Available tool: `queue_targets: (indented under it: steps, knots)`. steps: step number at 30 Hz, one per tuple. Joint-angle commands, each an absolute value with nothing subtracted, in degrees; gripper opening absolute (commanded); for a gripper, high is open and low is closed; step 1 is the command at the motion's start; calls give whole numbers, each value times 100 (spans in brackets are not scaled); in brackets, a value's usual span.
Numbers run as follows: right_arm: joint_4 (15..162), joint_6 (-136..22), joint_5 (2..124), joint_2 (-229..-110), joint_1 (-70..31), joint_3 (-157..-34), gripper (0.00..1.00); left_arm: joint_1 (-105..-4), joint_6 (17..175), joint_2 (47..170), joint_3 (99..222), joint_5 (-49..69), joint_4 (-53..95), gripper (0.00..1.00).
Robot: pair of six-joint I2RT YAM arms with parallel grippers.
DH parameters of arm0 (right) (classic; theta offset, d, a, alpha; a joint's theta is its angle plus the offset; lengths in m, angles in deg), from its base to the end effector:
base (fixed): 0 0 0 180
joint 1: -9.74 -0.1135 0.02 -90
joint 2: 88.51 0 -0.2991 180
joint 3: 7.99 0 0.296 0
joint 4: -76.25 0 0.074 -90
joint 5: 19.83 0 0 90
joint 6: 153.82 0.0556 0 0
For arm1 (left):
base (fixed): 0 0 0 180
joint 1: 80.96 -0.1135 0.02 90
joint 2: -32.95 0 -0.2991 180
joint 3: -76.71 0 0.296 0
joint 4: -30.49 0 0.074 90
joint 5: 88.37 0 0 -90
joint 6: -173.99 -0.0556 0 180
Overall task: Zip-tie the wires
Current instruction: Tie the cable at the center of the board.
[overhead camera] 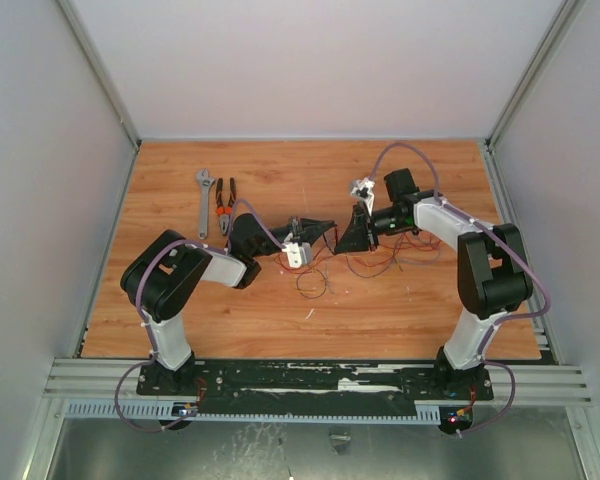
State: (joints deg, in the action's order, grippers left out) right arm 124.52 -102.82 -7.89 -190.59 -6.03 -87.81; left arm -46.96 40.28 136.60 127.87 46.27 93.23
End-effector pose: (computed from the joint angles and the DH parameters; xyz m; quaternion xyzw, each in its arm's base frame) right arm 0.3558 0.1570 0.2132 -0.4467 0.6309 0.5815 0.2536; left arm 0.2953 -0.2463 0.1896 0.5990 0.2790 -0.1825 0.7280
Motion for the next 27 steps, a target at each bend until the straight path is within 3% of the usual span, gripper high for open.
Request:
queue_targets:
  steps: [1, 27]
  knots:
    - [12590, -10414, -951, -19158, -618, -8990, 0, -4629, 3970, 13543, 12729, 4608, 9535, 0]
    - [12869, -10510, -1072, -19286, -529, -9292, 0, -4622, 3890, 13539, 12724, 4593, 9532, 0]
